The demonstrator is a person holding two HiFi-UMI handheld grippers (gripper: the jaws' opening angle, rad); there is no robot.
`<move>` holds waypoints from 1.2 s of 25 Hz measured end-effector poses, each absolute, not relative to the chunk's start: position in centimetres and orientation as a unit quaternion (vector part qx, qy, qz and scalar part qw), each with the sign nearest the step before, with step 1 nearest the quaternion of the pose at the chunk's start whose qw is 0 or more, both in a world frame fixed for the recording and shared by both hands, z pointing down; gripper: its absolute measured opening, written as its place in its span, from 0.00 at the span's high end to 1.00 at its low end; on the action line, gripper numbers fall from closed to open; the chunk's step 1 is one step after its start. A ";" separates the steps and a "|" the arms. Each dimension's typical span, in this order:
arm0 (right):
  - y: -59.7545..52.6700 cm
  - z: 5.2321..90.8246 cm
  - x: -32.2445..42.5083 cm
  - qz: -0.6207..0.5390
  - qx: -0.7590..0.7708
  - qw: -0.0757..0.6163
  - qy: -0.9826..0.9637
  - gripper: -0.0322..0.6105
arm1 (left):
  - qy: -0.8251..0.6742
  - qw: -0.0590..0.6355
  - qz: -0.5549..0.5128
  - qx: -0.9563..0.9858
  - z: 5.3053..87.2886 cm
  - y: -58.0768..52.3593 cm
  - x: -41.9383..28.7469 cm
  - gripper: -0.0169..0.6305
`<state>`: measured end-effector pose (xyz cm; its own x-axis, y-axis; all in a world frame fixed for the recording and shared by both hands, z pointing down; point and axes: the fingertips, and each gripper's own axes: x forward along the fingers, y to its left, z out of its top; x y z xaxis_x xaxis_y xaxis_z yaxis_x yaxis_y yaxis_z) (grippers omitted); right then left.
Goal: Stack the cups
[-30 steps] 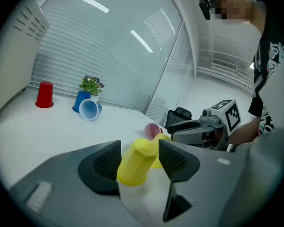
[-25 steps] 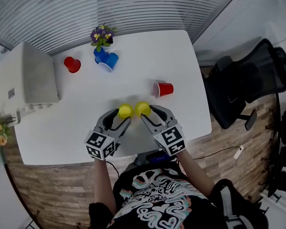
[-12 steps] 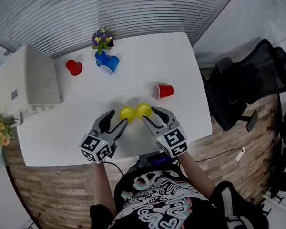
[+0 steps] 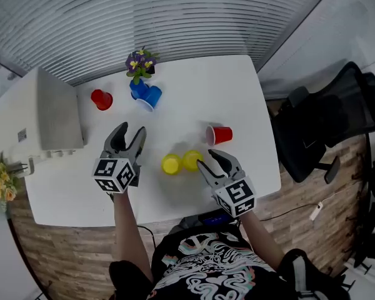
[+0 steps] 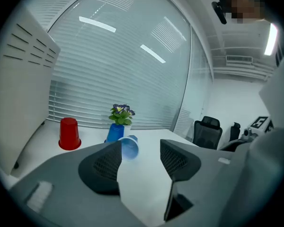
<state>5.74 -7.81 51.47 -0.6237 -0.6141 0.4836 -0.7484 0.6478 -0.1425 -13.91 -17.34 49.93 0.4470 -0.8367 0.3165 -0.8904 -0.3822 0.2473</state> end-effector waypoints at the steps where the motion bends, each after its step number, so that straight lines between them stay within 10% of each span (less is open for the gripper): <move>1: -8.1 51.4 5.8 0.169 0.386 0.199 -0.885 0.68 | -0.528 0.190 0.073 0.825 50.1 -18.5 -14.2 0.58; 30: -12.0 53.5 6.5 0.220 0.368 0.182 -0.885 0.70 | -0.534 0.183 0.163 0.809 55.8 -32.1 -15.6 0.61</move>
